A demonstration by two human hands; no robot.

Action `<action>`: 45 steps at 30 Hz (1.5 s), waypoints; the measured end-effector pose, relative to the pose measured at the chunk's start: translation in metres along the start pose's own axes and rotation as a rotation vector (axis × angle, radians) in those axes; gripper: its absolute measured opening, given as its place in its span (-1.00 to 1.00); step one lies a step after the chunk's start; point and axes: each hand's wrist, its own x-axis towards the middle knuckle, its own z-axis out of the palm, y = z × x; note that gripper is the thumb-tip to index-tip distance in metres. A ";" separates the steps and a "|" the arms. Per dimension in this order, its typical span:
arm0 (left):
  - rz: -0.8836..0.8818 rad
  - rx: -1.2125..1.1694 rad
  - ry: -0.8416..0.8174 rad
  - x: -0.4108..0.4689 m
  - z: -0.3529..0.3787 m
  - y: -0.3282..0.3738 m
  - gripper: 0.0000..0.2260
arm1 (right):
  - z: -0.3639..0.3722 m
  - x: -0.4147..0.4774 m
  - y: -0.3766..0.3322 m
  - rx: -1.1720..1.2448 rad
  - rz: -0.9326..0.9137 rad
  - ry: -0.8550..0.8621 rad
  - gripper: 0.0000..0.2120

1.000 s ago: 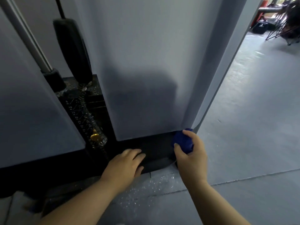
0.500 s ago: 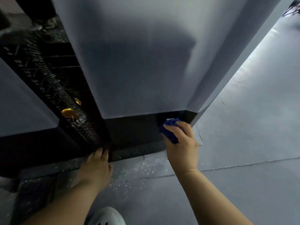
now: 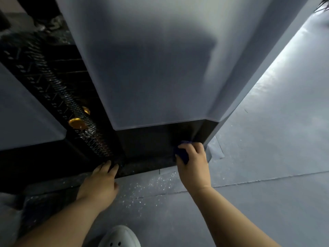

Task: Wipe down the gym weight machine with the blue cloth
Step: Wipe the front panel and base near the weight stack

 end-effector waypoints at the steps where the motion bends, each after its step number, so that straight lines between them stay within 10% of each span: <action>1: 0.002 0.004 -0.006 -0.002 -0.001 -0.001 -0.43 | -0.010 -0.001 -0.014 0.073 -0.010 0.086 -0.65; 7: 0.011 -0.054 0.019 -0.013 -0.013 -0.007 -0.46 | -0.058 0.010 -0.088 0.327 -0.153 0.481 -0.60; 20: 0.008 -0.147 0.059 -0.005 -0.001 -0.006 -0.54 | 0.064 -0.027 -0.001 -0.046 0.037 -0.086 -0.67; 28: 0.024 -0.117 0.014 -0.007 -0.007 -0.007 -0.53 | 0.029 -0.016 -0.031 0.057 0.039 -0.064 -0.71; 37: 0.042 -0.043 -0.015 -0.016 -0.012 -0.014 -0.46 | -0.037 0.004 -0.113 0.188 -0.403 0.304 -0.67; 45: 0.036 -0.058 -0.016 -0.009 -0.010 -0.015 -0.48 | 0.040 -0.007 -0.046 -0.099 -0.512 0.036 -0.42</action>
